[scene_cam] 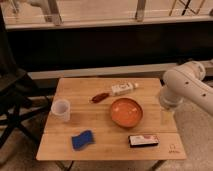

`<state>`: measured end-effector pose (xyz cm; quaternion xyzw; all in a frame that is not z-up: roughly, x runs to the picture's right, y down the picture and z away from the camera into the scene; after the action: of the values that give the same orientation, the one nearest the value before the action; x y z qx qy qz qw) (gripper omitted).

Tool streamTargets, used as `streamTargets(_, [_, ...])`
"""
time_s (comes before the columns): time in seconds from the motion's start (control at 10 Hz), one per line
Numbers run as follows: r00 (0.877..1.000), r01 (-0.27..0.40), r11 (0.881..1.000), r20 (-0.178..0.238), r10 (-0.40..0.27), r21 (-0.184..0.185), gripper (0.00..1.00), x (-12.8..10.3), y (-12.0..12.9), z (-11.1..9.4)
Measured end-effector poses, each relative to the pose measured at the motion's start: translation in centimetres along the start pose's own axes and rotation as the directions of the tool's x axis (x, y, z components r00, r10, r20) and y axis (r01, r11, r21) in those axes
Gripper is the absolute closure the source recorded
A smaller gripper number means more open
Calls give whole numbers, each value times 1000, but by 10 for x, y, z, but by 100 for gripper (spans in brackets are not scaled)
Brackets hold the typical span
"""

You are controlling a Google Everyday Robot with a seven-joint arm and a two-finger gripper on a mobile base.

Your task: Place the white sponge in the ceramic cup

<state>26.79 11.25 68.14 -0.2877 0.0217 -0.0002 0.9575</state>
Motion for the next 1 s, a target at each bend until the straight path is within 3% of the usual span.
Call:
streamTargets(0.3, [997, 71, 997, -19, -72, -14, 20, -54, 4, -2])
streamTargets(0.8, [986, 161, 987, -37, -162, -26, 20, -76, 11, -1])
streamTargets(1.0, [979, 199, 980, -28, -200, -19, 20, -98, 9, 2])
